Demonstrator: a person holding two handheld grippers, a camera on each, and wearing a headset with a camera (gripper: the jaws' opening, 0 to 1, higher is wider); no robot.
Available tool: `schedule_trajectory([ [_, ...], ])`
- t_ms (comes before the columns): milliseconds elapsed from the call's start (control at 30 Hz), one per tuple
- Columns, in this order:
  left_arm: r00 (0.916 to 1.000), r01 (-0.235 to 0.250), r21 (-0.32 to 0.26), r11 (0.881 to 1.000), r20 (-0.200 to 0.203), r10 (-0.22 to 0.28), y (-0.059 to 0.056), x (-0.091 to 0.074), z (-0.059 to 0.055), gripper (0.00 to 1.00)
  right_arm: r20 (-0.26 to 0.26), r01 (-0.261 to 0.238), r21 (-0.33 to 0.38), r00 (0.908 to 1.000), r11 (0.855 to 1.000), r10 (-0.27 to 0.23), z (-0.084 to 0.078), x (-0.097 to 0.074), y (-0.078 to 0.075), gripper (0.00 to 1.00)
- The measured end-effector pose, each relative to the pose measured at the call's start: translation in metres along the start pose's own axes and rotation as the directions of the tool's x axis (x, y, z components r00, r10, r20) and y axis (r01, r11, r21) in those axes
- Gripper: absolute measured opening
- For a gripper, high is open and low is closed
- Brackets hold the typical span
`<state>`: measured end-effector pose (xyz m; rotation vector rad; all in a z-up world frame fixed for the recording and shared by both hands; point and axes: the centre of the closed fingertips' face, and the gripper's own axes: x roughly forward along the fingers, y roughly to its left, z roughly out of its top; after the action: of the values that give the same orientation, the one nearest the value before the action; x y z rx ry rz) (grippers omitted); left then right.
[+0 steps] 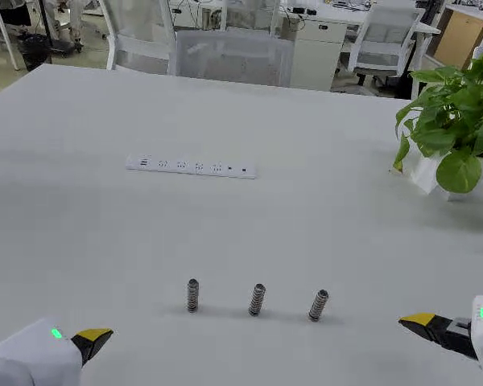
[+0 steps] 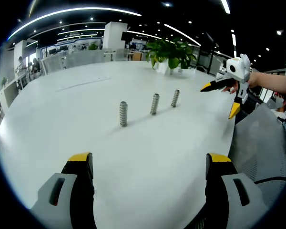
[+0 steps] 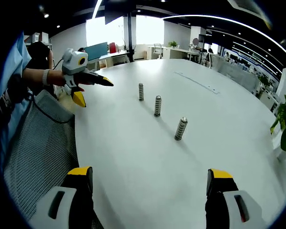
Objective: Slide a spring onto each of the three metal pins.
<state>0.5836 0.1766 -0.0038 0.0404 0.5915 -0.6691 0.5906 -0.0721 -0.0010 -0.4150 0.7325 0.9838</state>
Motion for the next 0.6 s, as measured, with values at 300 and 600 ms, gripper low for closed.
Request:
schedule_trajectory([
  [300,0.9999,-0.002,0.012,1.0,-0.01,0.002,0.0,-0.003,-0.003,0.98,0.046,0.045,0.063,0.9978,0.997,-0.048,-0.008,-0.011,0.002,0.99],
  [600,0.9998,0.002,0.019,1.0,-0.017,-0.001,0.0,-0.005,-0.005,0.98,0.062,0.054,0.094,0.9963,0.994,-0.06,-0.011,-0.01,0.007,0.98],
])
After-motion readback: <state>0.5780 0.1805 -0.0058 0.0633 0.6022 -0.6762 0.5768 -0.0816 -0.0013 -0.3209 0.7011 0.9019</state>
